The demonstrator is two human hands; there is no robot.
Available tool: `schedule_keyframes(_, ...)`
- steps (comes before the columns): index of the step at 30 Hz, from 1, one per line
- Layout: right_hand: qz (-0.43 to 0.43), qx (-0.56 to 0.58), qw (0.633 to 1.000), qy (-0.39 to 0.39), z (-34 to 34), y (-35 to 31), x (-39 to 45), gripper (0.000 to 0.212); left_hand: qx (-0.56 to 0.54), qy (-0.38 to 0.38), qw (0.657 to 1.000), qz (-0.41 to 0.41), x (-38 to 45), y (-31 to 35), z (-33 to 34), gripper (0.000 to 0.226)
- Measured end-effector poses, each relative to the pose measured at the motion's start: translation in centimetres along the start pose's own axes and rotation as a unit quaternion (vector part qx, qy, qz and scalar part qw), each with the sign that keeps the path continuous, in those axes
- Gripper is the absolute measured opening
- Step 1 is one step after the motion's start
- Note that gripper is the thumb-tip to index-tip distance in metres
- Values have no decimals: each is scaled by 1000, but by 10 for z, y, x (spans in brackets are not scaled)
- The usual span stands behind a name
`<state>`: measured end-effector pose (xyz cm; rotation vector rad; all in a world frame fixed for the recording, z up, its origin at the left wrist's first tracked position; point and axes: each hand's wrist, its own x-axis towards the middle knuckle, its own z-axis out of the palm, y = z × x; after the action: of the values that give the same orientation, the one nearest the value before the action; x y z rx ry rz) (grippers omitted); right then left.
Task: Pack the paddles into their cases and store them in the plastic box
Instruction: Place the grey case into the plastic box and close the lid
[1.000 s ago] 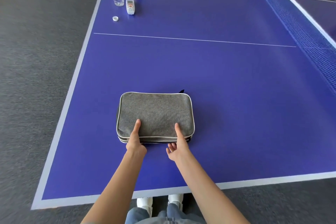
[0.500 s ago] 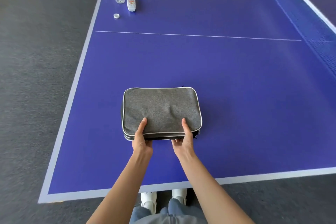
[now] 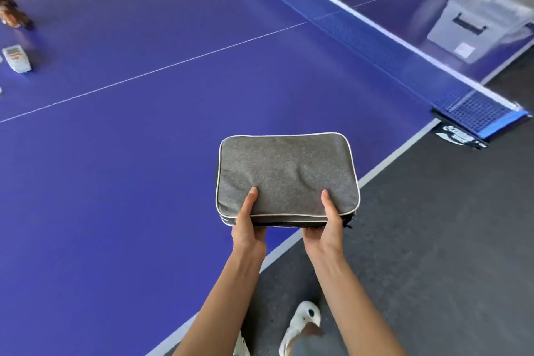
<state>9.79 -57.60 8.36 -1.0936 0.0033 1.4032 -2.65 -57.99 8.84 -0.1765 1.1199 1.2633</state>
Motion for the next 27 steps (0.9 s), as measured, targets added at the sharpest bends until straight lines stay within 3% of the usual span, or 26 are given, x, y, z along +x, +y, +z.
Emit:
schedule_keyframes(8, -82, 160, 981, 75, -115, -141, 14, 55, 146, -76, 985, -57, -27, -134, 136, 60)
schedule_keyframes(17, -154, 222, 955, 124, -243, -320, 53, 53, 238, -135, 956, -108, -55, -312, 291, 51)
schedule_keyframes(27, -229, 284, 910, 197, -328, -477, 153, 47, 312, -182, 919, -160, -19, -467, 464, 58)
